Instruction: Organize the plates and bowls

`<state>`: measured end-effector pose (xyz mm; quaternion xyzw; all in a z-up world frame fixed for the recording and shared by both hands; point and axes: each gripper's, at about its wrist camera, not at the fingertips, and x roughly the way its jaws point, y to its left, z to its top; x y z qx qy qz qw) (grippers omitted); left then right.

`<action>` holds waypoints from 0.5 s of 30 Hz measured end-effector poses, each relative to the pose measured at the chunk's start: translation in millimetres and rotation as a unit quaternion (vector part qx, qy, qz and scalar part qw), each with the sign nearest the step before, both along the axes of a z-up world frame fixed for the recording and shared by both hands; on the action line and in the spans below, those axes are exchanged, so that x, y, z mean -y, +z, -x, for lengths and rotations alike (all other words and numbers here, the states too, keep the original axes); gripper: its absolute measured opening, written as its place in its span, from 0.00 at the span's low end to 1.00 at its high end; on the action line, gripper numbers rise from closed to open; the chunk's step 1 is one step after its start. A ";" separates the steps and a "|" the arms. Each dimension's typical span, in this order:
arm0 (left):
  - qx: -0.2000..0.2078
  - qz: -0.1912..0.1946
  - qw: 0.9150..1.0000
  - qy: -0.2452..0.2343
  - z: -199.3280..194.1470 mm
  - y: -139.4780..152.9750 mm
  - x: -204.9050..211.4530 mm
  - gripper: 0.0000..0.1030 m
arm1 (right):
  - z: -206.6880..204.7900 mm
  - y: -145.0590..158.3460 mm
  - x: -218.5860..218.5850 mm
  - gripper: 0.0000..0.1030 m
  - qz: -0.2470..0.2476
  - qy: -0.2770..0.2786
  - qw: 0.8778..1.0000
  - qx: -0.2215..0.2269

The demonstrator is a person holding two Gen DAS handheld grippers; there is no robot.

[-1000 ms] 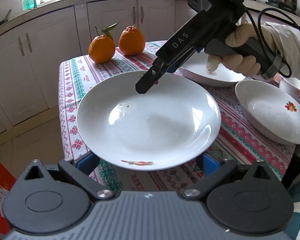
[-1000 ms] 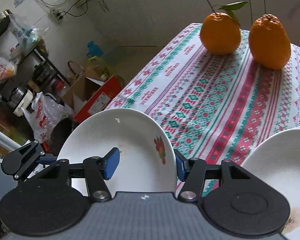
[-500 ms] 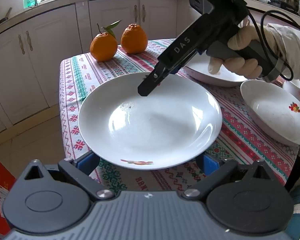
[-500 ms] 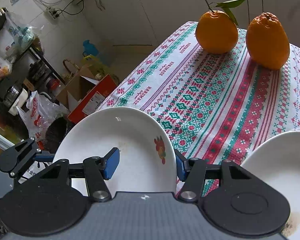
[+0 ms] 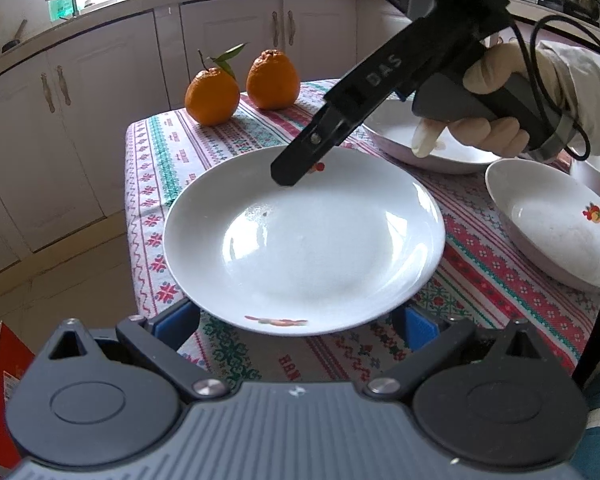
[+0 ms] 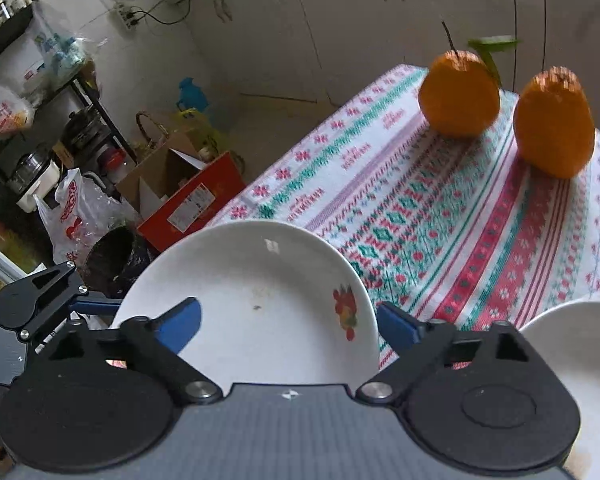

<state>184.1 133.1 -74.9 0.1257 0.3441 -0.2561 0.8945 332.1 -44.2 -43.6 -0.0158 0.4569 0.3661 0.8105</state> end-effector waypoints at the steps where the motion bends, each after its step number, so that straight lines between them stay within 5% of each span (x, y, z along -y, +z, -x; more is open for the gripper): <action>1: 0.001 0.002 1.000 0.002 2.0 1.8 -1.4 0.99 | 1.6 2.3 0.5 0.97 -0.001 0.002 1.000 0.002; 15: 0.039 -0.002 0.998 0.049 59.5 31.6 11.6 0.99 | 80.2 46.3 34.6 1.00 0.004 -0.004 0.996 0.084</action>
